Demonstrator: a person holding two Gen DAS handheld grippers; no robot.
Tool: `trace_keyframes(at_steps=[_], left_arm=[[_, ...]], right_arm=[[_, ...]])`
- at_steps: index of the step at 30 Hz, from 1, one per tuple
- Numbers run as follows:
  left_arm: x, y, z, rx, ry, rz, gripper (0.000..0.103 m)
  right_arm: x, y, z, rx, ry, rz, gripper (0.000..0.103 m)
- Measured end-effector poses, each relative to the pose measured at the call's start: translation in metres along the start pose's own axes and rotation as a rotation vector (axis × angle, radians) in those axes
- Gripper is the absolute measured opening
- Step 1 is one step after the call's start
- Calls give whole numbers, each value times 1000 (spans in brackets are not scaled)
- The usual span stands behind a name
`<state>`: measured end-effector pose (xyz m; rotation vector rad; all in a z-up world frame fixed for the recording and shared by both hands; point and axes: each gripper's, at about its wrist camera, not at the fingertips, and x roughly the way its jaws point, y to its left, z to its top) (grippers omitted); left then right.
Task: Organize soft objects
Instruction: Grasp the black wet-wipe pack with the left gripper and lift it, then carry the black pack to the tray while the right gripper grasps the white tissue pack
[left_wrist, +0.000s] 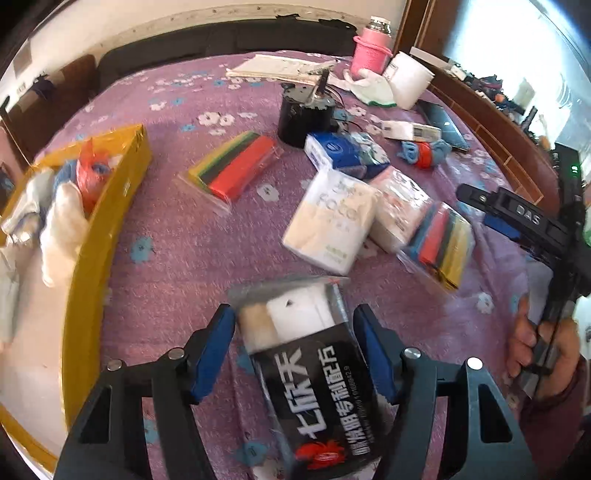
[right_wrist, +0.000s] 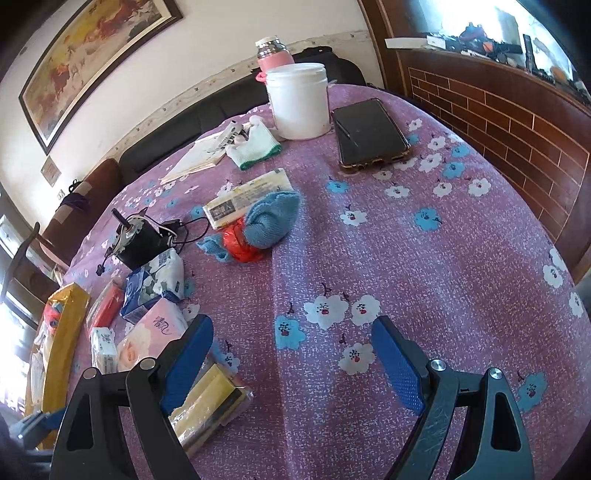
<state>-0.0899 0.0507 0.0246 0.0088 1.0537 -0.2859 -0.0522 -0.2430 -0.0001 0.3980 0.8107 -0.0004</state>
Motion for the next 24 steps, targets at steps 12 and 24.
trace_keyframes(at_steps=[12, 24], left_arm=[[3, -25, -21, 84, -27, -23, 51], [-63, 41, -31, -75, -158, -204, 44]], right_arm=[[-34, -22, 4, 106, -116, 16, 91], [-38, 79, -33, -137, 76, 141, 91]])
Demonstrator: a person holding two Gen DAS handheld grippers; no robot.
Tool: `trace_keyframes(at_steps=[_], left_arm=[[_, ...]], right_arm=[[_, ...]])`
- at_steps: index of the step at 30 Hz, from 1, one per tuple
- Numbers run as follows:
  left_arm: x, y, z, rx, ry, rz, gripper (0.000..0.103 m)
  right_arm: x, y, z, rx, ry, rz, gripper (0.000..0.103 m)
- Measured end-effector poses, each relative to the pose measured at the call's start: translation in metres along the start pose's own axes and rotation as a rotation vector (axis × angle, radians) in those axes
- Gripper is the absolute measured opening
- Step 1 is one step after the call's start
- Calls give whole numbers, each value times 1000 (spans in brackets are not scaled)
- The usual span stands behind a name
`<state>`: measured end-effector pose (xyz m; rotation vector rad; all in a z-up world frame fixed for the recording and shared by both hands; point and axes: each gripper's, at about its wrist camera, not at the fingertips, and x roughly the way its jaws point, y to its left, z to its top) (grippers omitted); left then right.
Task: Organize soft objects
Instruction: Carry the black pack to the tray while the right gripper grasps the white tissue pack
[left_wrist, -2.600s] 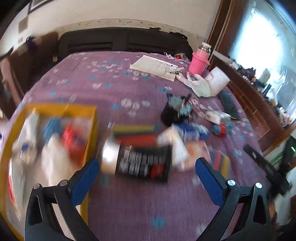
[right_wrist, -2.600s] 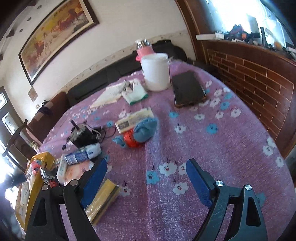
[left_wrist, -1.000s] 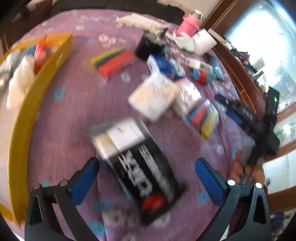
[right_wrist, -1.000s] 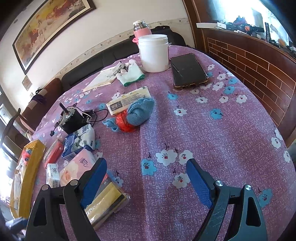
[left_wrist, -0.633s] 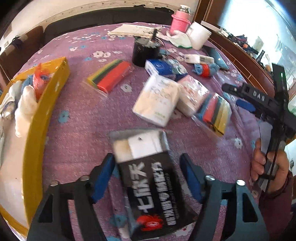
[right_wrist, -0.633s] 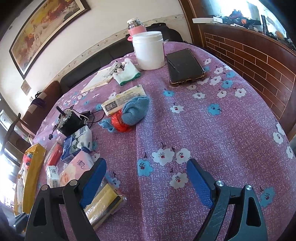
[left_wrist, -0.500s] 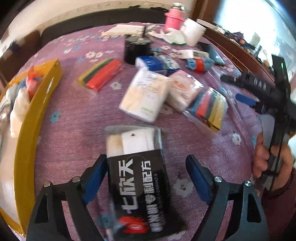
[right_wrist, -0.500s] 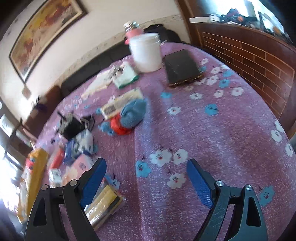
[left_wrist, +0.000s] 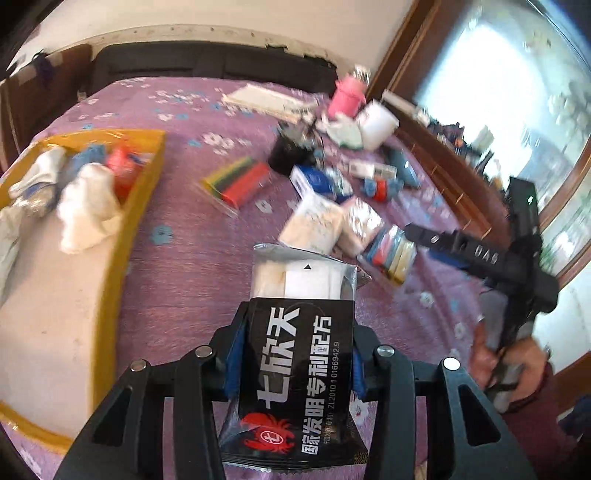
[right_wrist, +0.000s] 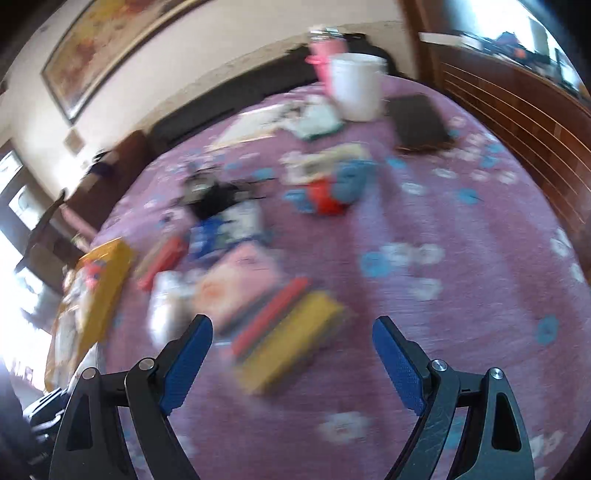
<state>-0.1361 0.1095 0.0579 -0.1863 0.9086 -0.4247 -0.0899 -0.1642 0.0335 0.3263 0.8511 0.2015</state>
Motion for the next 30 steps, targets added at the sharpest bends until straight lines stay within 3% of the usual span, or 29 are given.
trace_keyframes(at_steps=[4, 8, 11, 13, 15, 16, 19, 20, 22, 24, 30], left_arm=[[-33, 24, -1, -68, -61, -19, 44], [-58, 50, -4, -127, -113, -9, 44], [-72, 74, -9, -172, -135, 9, 44], [-79, 91, -13, -204, -142, 21, 44], [-86, 108, -16, -239, -149, 36, 44], [-90, 118, -19, -260, -153, 43, 44], [-102, 147, -25, -318, -170, 62, 44], [-105, 155, -27, -334, -175, 71, 44], [-109, 171, -29, -367, -177, 91, 44], [-109, 184, -29, -397, -169, 103, 44], [-100, 201, -22, -430, -123, 115, 44]], right_arm=[[21, 46, -1, -25, 83, 163, 91], [53, 72, 3, -17, 124, 88, 90], [75, 89, 8, -35, 117, -15, 87], [85, 100, 11, -70, 100, -97, 81], [96, 108, 9, -98, 124, -155, 53], [101, 107, 8, -100, 146, -167, 47], [94, 109, 7, -133, 122, -185, 42], [90, 110, 7, -139, 116, -182, 31], [79, 112, 9, -131, 101, -147, 26], [70, 120, 12, -147, 77, -134, 11], [61, 156, 14, -257, 65, -124, 11]])
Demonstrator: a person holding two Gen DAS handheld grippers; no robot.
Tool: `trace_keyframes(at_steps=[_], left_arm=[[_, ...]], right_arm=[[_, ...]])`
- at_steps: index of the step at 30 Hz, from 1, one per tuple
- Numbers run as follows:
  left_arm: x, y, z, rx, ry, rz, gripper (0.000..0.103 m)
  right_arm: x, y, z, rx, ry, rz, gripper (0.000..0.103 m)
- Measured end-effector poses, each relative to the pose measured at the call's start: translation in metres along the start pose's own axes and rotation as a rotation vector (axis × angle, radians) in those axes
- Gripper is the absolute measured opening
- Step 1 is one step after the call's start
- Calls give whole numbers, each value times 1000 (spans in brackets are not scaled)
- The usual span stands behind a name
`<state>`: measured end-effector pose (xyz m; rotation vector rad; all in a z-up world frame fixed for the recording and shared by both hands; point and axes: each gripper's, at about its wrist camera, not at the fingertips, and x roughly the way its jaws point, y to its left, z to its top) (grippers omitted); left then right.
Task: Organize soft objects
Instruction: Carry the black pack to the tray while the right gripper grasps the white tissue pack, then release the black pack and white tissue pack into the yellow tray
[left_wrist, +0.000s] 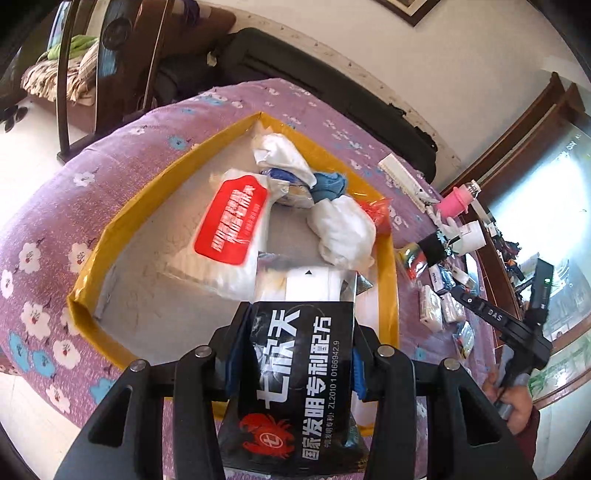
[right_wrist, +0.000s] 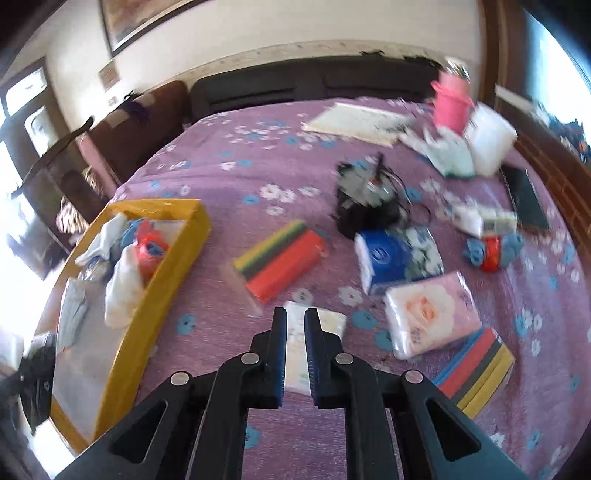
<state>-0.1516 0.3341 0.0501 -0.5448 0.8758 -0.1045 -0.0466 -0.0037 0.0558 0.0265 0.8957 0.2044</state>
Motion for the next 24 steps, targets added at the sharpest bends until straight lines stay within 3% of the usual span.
trace_keyframes(at_steps=[2, 4, 5, 6, 13, 14, 15, 19, 21, 24], left_arm=[[6, -1, 4, 3, 15, 5, 44], [13, -4, 9, 13, 33, 17, 44], [16, -5, 13, 19, 42, 22, 44], [19, -6, 16, 24, 50, 28, 44], [60, -14, 44, 32, 103, 107, 46], [62, -13, 45, 22, 103, 110, 46], [60, -13, 45, 15, 99, 101, 47], [29, -15, 40, 38, 13, 53, 66], [10, -15, 38, 44, -35, 31, 69], [-16, -7, 35, 23, -107, 17, 81]], right_arm=[[3, -3, -1, 23, 14, -20, 17], [9, -12, -7, 78, 45, -15, 48], [12, -16, -10, 102, 54, -3, 69], [17, -20, -13, 127, 65, 1, 72], [57, -13, -12, 119, 139, -7, 70], [56, -10, -12, 96, 116, -29, 53], [56, -8, -12, 79, 118, -25, 47], [44, -9, -13, 71, 86, -4, 45], [33, -8, -9, 93, 59, 27, 45], [11, 10, 4, 68, 7, 123, 45]])
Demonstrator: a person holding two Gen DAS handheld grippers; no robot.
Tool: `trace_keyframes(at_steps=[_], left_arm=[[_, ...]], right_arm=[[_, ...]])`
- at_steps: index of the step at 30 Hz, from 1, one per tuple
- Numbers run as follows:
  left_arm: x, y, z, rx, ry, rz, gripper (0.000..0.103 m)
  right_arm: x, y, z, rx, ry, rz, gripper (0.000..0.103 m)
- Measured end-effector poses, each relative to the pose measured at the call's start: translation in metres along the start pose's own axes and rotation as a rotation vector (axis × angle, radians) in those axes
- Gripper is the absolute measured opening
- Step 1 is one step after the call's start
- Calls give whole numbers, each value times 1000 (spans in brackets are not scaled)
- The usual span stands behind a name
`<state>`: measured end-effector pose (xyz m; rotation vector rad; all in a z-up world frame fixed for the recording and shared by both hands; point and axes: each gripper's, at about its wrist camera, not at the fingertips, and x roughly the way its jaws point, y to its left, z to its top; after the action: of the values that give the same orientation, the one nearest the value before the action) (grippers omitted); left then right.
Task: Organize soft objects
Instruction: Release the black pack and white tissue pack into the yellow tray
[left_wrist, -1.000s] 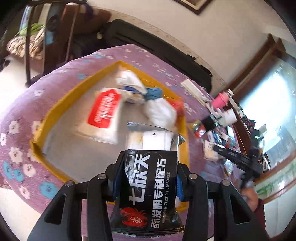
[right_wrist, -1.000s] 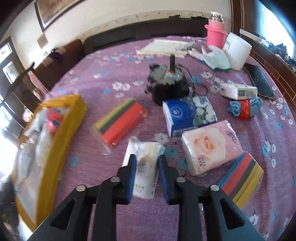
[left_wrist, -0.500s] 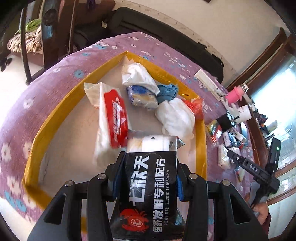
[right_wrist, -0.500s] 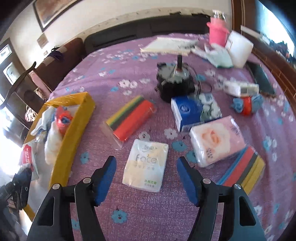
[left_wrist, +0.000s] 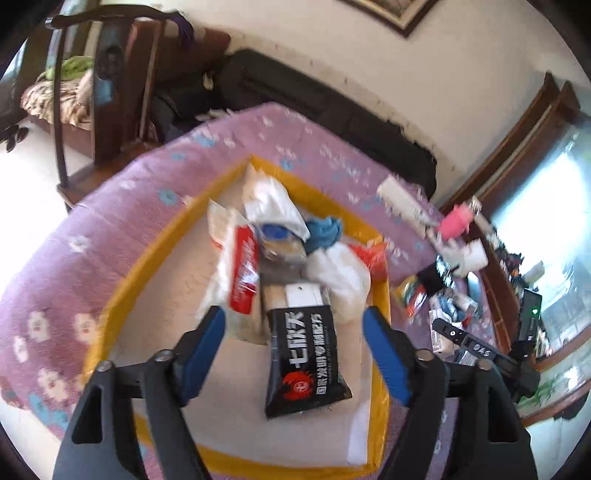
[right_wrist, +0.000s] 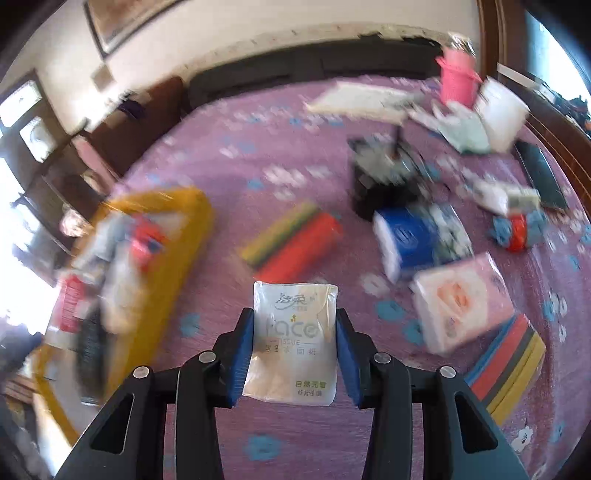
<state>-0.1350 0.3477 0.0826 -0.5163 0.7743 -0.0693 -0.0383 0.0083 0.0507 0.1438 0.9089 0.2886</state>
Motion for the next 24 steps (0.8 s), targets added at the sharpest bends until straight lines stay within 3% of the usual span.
trace_keyframes(at_steps=[3, 7, 9, 12, 17, 23, 24], left_arm=[[-17, 14, -4, -31, -53, 7, 82], [-22, 36, -12, -80, -53, 1, 82], [-24, 45, -16, -84, -45, 7, 82], [-27, 57, -19, -89, -45, 24, 82], [-34, 64, -21, -88, -51, -11, 82], [-41, 56, -20, -56, -76, -24, 83], [-41, 56, -21, -57, -74, -27, 83]], right_arm=[[-5, 43, 9, -93, 14, 112, 46], [18, 107, 8, -252, 101, 181, 46], [33, 133, 4, -321, 148, 172, 47], [61, 160, 2, -420, 194, 70, 46], [100, 154, 22, -386, 224, -41, 46], [112, 140, 39, -323, 170, -66, 50], [111, 139, 40, -313, 167, -44, 56]])
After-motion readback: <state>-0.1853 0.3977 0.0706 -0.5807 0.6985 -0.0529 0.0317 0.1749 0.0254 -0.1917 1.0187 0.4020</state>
